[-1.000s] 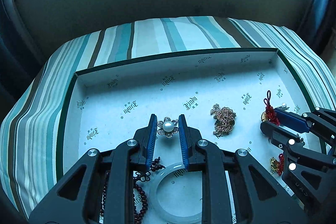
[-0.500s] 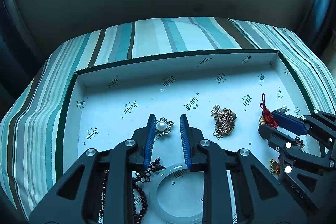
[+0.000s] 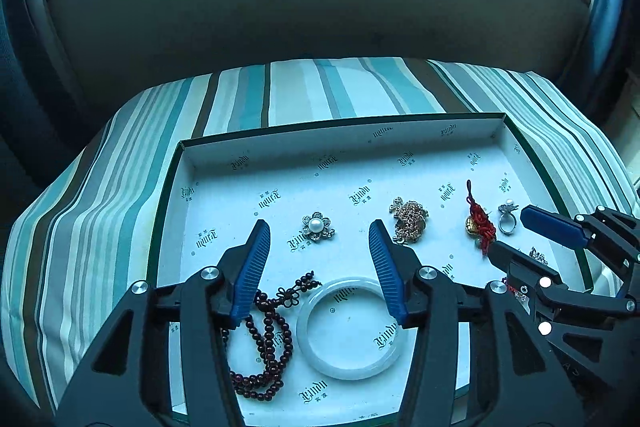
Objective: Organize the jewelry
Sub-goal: 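Withdraw both grippers and move them over the rhinestone brooch and black pendant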
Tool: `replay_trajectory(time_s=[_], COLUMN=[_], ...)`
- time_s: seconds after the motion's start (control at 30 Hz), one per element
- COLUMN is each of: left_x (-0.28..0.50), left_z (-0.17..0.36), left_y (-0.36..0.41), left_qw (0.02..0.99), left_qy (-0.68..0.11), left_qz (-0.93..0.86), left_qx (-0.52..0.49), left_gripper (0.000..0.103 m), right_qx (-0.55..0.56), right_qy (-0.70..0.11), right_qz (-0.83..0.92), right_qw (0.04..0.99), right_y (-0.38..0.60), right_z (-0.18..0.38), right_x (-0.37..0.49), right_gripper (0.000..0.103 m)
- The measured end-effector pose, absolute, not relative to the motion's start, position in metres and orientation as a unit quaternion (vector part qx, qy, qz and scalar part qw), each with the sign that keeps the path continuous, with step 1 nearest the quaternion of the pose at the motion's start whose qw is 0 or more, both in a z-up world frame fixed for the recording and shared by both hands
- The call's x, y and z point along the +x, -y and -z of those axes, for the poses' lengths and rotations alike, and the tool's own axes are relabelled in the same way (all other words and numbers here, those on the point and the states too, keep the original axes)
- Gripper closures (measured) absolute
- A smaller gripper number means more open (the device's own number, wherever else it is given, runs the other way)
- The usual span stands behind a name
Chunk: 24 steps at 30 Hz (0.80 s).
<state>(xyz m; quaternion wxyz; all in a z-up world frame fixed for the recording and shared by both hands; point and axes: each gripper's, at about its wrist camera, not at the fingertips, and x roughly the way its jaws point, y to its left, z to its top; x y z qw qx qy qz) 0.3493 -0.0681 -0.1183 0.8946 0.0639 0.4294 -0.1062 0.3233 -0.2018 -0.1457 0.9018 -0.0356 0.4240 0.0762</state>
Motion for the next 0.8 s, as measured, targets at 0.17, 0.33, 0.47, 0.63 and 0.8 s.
replay_trajectory(time_s=[0.17,0.33,0.47,0.63,0.8], left_x=[0.313,0.272,0.244,0.223,0.211], left_z=[0.103,0.101,0.106,0.116,0.122], left_y=[0.050,0.029,0.012,0.001,-0.008], left_qw=[0.901,0.902,0.897,0.891,0.886], left_qy=[-0.418,-0.419,-0.432,-0.447,-0.457], left_qz=[0.100,0.086,0.073,0.062,0.049], left_qx=[0.056,0.057,0.048,0.055,0.055], left_gripper=[0.049,0.049,0.049,0.049,0.049], right_qx=[-0.036,-0.035,-0.029,-0.027,-0.033], right_qy=[-0.424,-0.437,-0.457,-0.477,-0.478], right_qz=[-0.084,-0.093,-0.106,-0.130,-0.151], right_qw=[0.901,0.894,0.883,0.869,0.865], right_y=[0.195,0.184,0.174,0.153,0.134], right_z=[0.134,0.137,0.147,0.164,0.166], right_x=[0.293,0.257,0.232,0.210,0.206], right_gripper=[0.062,0.062,0.062,0.062,0.067])
